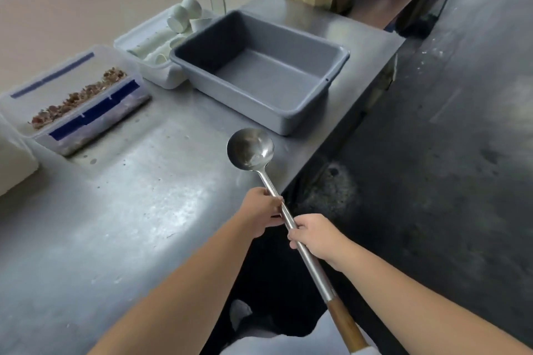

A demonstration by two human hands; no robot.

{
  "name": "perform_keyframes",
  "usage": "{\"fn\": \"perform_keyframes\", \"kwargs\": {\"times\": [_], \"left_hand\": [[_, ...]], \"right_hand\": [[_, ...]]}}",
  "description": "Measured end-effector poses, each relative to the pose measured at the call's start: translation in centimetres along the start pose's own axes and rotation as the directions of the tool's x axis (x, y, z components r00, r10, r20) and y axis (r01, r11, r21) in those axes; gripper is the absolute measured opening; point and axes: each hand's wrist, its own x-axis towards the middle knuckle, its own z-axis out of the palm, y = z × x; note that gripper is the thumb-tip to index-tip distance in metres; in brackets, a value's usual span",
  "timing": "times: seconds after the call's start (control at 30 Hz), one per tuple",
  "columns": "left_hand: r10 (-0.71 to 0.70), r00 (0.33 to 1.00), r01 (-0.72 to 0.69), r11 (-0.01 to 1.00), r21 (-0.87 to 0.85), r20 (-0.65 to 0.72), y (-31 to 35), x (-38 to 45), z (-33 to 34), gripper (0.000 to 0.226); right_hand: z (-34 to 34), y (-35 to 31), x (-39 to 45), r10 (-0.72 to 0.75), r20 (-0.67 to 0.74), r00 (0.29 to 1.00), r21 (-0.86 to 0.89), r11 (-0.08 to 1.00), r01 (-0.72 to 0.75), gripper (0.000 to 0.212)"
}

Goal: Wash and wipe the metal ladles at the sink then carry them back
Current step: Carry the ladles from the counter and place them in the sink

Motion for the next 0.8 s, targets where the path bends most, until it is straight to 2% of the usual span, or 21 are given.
{"fn": "perform_keyframes", "kwargs": {"times": [0.27, 0.5, 0.67, 0.73, 0.8], "left_hand": [[-0.051, 0.985, 0.03, 0.991, 0.127, 0.162, -2.8, -0.5, 13.2, 0.007], [-0.073, 0.954, -0.011, 0.96, 0.279, 0.29, -4.3, -2.3, 26.6, 0.007], [-0.134, 0.903, -0.053, 0.908, 0.415, 0.408, -6.2, -4.1, 37.1, 0.008], [-0.145, 0.894, -0.055, 0.903, 0.426, 0.423, -6.5, -4.2, 39.0, 0.009], [-0.191, 0.862, -0.072, 0.871, 0.487, 0.47, -7.5, -5.1, 43.8, 0.007]], "right_hand": [[-7.0, 9.6, -5.6, 0.091, -0.143, 0.986, 0.157, 0.985, -0.068, 0.013], [-13.5, 17.4, -11.6, 0.172, -0.29, 0.941, 0.311, 0.947, -0.077, 0.012], [-17.8, 23.6, -16.5, 0.291, -0.424, 0.858, 0.421, 0.902, -0.098, 0.017], [-18.5, 24.4, -17.2, 0.314, -0.441, 0.841, 0.434, 0.895, -0.107, 0.019], [-20.1, 27.1, -19.4, 0.382, -0.496, 0.78, 0.501, 0.86, -0.102, 0.019]]}}
